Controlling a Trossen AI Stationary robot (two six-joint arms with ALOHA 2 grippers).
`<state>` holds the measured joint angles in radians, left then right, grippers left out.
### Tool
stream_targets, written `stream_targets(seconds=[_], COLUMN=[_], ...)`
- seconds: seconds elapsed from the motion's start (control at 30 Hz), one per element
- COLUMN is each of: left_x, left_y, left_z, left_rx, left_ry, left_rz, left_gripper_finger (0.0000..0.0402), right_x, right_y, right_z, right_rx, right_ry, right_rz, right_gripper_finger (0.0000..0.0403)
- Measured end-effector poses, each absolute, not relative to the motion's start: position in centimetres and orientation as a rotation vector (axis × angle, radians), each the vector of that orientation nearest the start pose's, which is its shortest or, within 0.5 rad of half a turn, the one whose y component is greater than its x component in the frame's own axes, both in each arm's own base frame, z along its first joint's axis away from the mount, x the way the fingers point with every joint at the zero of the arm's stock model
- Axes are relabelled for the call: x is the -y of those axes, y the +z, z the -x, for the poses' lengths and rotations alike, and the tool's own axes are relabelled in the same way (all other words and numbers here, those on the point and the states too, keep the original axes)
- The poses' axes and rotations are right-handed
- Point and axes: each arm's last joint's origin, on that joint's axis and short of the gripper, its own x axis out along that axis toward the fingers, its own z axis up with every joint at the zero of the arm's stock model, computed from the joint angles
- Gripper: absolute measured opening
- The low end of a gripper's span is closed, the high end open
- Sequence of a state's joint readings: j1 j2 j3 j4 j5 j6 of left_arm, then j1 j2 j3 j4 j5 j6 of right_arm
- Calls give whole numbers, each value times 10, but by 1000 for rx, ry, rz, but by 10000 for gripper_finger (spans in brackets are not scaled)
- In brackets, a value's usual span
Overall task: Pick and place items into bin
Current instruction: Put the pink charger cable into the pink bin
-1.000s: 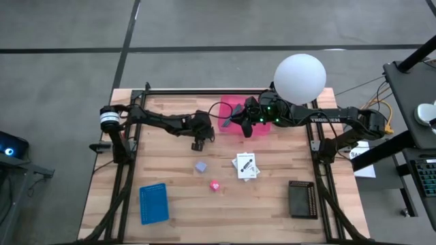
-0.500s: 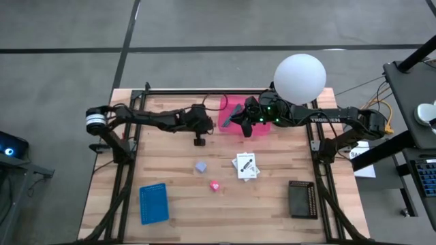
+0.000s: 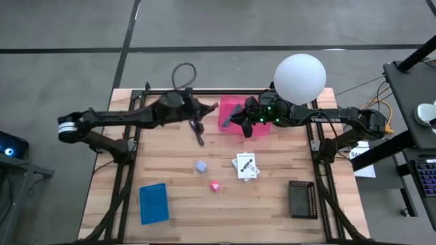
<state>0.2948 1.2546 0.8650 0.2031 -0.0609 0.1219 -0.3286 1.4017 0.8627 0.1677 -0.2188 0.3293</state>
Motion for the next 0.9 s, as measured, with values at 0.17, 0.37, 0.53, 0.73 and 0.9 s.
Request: stream_targets(seconds=[0.17,0.37,0.53,0.73,0.9], left_x=[-80,-78,-79,-80,-82], left_y=[315,328,334,334,329], left_z=[-263,-262,-266,-273,-285], left_rx=[-80,59,161,240,317], left_ry=[294,237,216,181,135], left_rz=[-46,-40,-10,15,56], left_gripper_finger=[5,4,3,3,3], right_x=[93,94,94,95,95], right_y=[261,279,280,281,283], right_z=[-294,-298,-299,-299,-299], right_rx=[-271,-92,-63,-59,-34], right_ry=[-143,-114,-129,-133,-129], right_rz=[-358,-313,-298,-297,-289], right_gripper_finger=[142,201,229,244,242])
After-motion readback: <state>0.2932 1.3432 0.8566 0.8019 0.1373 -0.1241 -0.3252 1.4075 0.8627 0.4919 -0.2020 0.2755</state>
